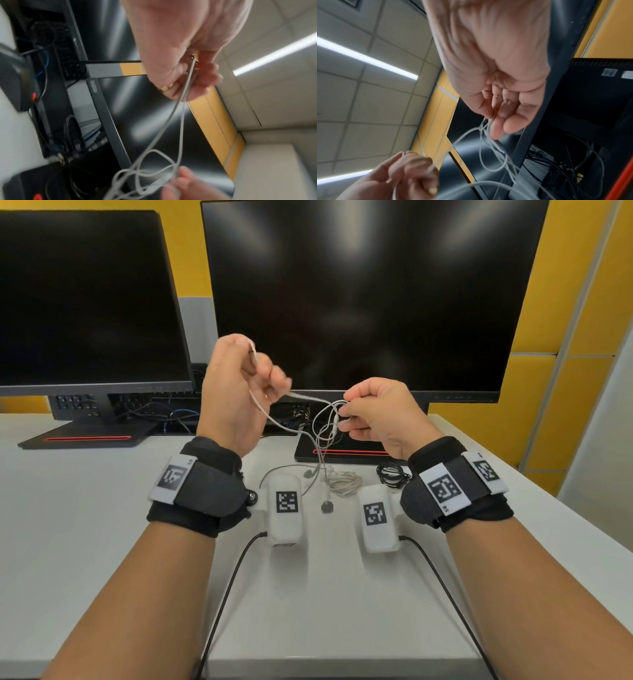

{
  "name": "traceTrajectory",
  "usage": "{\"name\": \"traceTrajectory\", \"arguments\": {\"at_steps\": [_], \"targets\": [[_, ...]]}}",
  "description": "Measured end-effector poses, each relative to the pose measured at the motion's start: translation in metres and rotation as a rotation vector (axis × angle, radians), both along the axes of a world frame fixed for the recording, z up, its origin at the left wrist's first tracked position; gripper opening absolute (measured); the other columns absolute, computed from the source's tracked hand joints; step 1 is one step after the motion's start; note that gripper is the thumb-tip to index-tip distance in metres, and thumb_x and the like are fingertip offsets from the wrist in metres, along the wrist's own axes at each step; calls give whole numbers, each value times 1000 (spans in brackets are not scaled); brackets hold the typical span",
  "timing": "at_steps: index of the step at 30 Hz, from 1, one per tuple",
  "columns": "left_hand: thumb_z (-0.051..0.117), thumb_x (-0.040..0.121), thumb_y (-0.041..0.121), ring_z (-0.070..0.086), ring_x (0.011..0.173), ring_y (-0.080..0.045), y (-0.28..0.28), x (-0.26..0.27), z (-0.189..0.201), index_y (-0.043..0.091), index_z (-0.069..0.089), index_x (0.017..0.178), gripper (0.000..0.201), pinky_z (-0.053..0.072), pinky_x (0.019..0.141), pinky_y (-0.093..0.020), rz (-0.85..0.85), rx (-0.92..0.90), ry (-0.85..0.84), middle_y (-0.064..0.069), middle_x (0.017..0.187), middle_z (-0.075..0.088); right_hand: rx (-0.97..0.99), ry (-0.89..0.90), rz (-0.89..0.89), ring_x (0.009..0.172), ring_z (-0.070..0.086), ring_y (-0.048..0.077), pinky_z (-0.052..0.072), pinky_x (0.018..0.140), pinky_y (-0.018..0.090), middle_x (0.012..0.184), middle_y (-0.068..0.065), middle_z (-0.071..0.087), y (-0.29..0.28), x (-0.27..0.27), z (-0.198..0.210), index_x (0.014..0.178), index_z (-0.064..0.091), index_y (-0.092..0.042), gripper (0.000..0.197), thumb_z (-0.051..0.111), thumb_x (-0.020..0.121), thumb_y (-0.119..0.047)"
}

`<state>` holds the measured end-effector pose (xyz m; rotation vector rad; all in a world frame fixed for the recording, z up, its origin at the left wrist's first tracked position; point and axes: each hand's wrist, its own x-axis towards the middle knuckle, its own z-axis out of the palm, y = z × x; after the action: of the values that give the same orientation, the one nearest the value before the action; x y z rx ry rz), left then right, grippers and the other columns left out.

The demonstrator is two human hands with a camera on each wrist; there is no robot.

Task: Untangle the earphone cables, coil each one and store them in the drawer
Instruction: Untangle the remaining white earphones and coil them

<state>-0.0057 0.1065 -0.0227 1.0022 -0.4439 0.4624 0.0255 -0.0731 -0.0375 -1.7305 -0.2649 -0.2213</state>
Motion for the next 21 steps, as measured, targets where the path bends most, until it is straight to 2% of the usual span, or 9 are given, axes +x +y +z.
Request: {"name": "traceTrajectory", "arguments": {"at_steps": [2, 3, 4, 6, 9, 11, 15, 18, 21], "targets": [[36, 96, 15, 33, 45, -14, -3, 3, 3, 15, 33, 62, 34, 35, 47, -25, 100, 108, 152, 3, 47, 33, 85, -7, 28, 71, 72, 19, 59, 62, 29, 91, 13, 70, 0, -1, 2, 91, 61, -13, 15, 60, 90, 2], [40, 95, 16, 30, 45, -14, -4, 4, 4, 15, 36, 61, 35, 31, 45, -24, 185, 210, 217, 4, 45, 34, 120, -11, 43, 72, 72, 19, 59, 62, 30, 92, 13, 69, 1, -2, 3, 92, 61, -13, 15, 60, 91, 3], [47, 96, 20, 34, 47, -13, -5, 5, 1, 15, 44, 63, 33, 33, 44, -22, 284, 359, 232, 5, 47, 39, 145, -15, 58, 74, 71, 20, 59, 64, 30, 92, 13, 69, 1, -3, 3, 92, 60, -12, 15, 61, 90, 3], [62, 91, 31, 47, 58, -8, -8, 5, -9, 16, 61, 79, 19, 41, 50, -16, 418, 723, 148, 6, 64, 52, 171, -22, 96, 75, 70, 20, 59, 67, 31, 87, 12, 68, 3, -4, 4, 93, 60, -12, 16, 63, 89, 4], [70, 84, 38, 48, 58, -6, -9, 7, -20, 20, 71, 86, 19, 41, 57, -18, 422, 1040, 164, 6, 66, 55, 166, -41, 131, 77, 70, 21, 60, 71, 33, 87, 12, 68, 6, -6, 4, 95, 60, -11, 18, 65, 87, 4], [68, 87, 36, 45, 53, -4, -9, 8, -19, 20, 73, 87, 18, 38, 55, -18, 420, 1101, 192, 7, 61, 53, 157, -53, 137, 79, 70, 21, 60, 72, 33, 90, 14, 69, 7, -7, 4, 96, 61, -11, 18, 66, 86, 4], [61, 93, 30, 48, 48, 2, -11, 7, -18, 19, 72, 84, 18, 37, 54, -13, 431, 1055, 131, 15, 54, 56, 60, -80, 108, 82, 72, 18, 60, 71, 31, 92, 10, 72, 8, -7, 2, 96, 63, -14, 17, 68, 86, -2], [58, 94, 31, 53, 60, 2, -13, 5, -16, 20, 70, 89, 18, 44, 63, -16, 424, 1014, 50, 11, 68, 63, -30, -105, 74, 81, 72, 15, 61, 71, 31, 91, 7, 73, 9, -6, 0, 94, 67, -16, 11, 69, 87, -7], [56, 95, 30, 51, 65, -1, -14, 7, -17, 18, 70, 93, 19, 44, 63, -16, 424, 1015, 6, 0, 77, 63, -70, -127, 45, 76, 70, 12, 60, 71, 27, 86, 3, 72, 9, -7, 0, 88, 70, -17, 10, 68, 87, -7]]}}
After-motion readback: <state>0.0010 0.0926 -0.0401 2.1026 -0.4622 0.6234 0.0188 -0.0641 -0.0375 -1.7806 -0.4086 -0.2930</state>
